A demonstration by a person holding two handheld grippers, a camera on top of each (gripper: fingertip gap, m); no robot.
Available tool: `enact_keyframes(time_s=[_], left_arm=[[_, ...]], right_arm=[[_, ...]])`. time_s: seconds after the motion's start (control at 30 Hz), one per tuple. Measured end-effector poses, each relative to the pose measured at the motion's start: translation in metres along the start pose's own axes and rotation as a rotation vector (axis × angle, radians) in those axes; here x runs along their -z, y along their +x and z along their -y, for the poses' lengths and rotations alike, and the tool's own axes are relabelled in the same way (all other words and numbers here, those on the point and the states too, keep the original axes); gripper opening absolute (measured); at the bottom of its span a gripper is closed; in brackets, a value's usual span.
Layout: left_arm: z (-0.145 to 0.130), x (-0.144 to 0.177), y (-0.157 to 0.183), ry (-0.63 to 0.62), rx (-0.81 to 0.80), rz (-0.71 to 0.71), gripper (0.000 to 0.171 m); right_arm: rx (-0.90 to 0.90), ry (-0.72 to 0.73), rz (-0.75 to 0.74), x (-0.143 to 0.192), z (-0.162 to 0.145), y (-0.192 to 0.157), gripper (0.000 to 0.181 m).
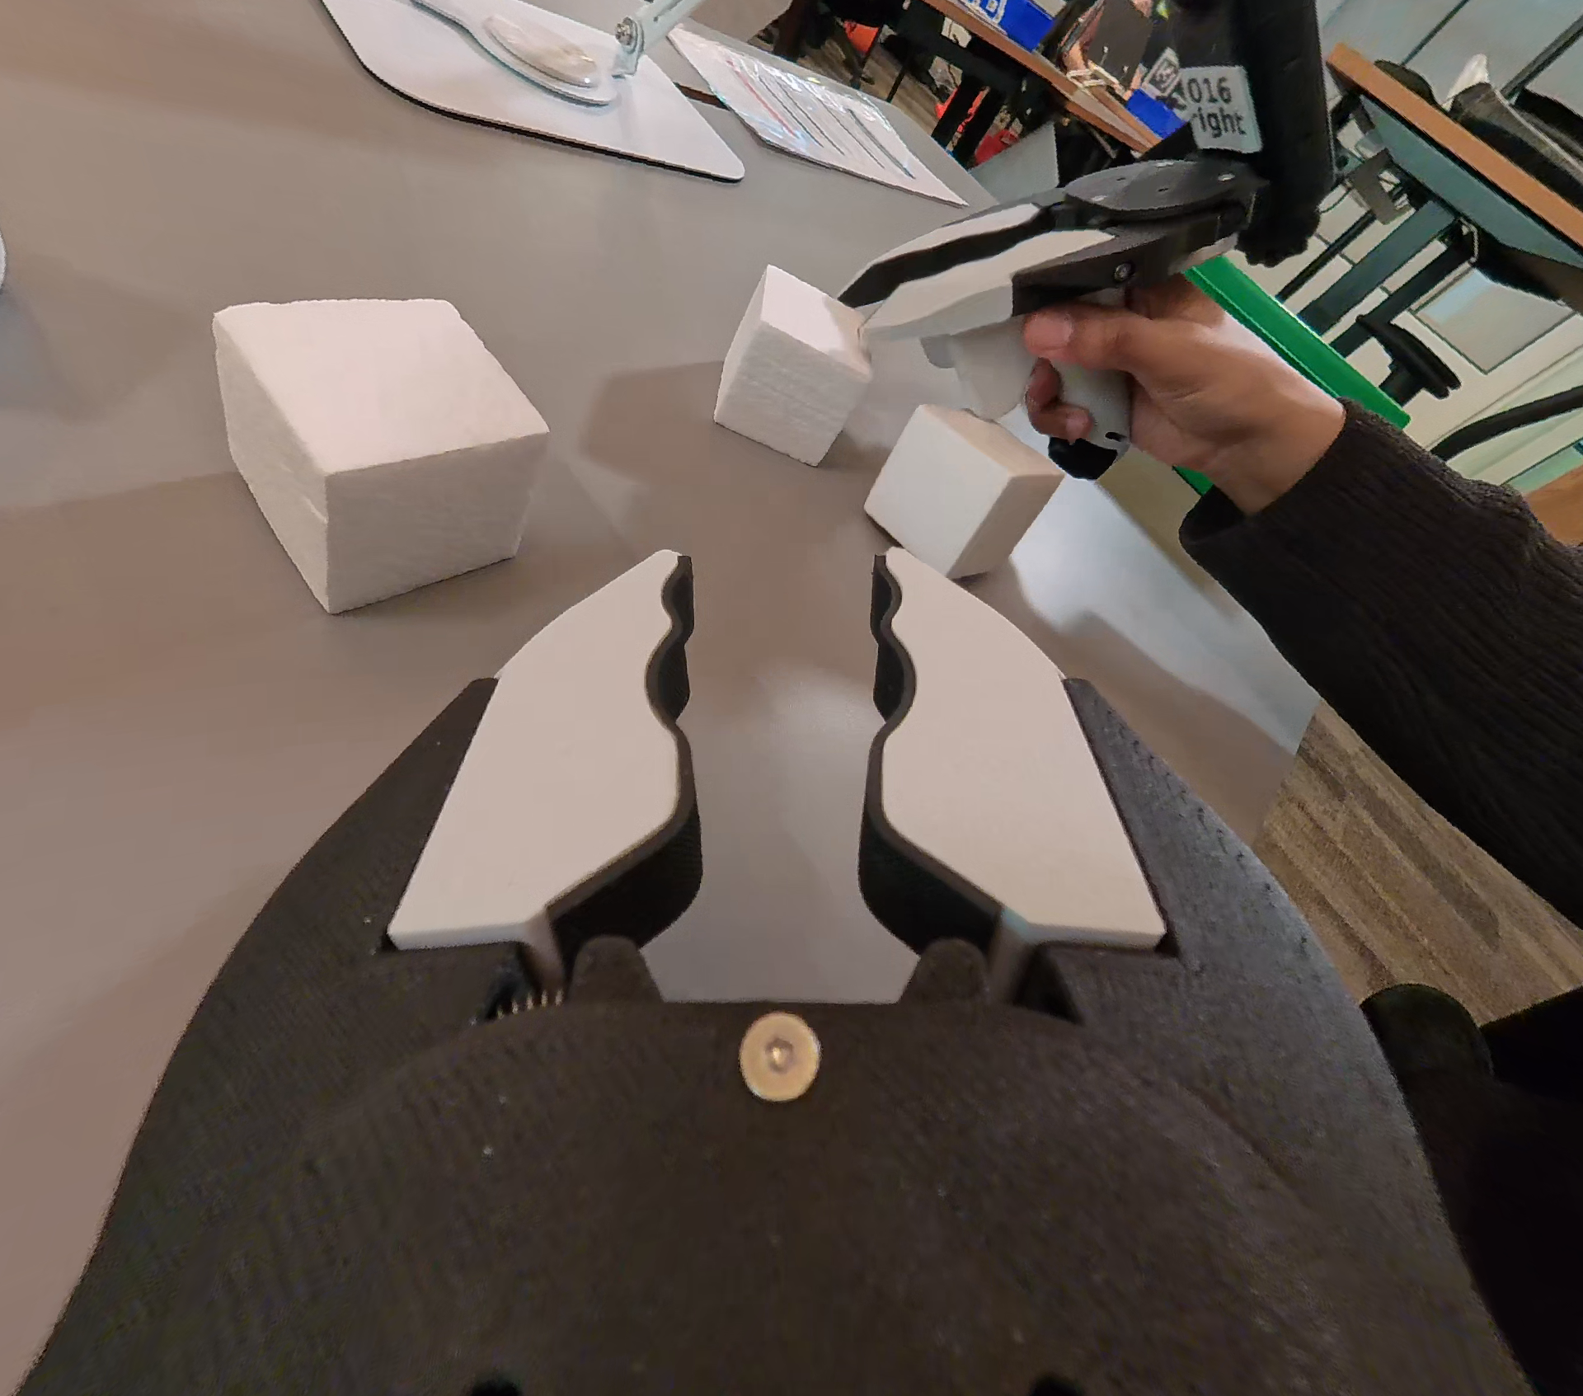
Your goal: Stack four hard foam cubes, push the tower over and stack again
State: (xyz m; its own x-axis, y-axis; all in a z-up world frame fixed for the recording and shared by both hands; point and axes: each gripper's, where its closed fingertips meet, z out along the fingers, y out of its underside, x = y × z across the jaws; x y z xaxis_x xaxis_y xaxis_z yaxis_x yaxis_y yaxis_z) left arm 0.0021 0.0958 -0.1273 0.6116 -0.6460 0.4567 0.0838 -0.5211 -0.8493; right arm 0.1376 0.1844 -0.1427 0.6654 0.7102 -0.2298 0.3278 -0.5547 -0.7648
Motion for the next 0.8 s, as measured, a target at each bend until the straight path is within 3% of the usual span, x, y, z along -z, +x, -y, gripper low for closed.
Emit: enact_keyframes(time_s=[0.07,0.27,0.37,0.5,0.7,0.8], left_arm=[[0.0,0.0,0.0,-0.001,0.004,-0.002,0.041],[-0.001,-0.001,0.0,-0.007,0.002,-0.003,0.041],[-0.001,0.0,0.0,-0.006,-0.001,-0.001,0.041],[-0.001,0.001,0.0,-0.006,-0.008,0.002,0.041],[-0.001,-0.002,0.004,-0.009,-0.007,-0.013,0.041],[-0.003,-0.003,0.005,-0.021,-0.024,-0.012,0.041]], right_arm=[[0.003,0.037,0.0,0.009,0.005,0.004,0.03],[-0.024,0.052,0.033,0.026,0.009,0.002,0.048],[0.13,-0.015,-0.009,0.033,-0.001,-0.005,0.054],[0.357,-0.026,0.179,0.045,-0.027,-0.052,0.073],[0.416,-0.05,0.141,0.039,-0.058,-0.045,0.07],[0.413,-0.05,0.161,0.036,-0.062,-0.046,0.056]])
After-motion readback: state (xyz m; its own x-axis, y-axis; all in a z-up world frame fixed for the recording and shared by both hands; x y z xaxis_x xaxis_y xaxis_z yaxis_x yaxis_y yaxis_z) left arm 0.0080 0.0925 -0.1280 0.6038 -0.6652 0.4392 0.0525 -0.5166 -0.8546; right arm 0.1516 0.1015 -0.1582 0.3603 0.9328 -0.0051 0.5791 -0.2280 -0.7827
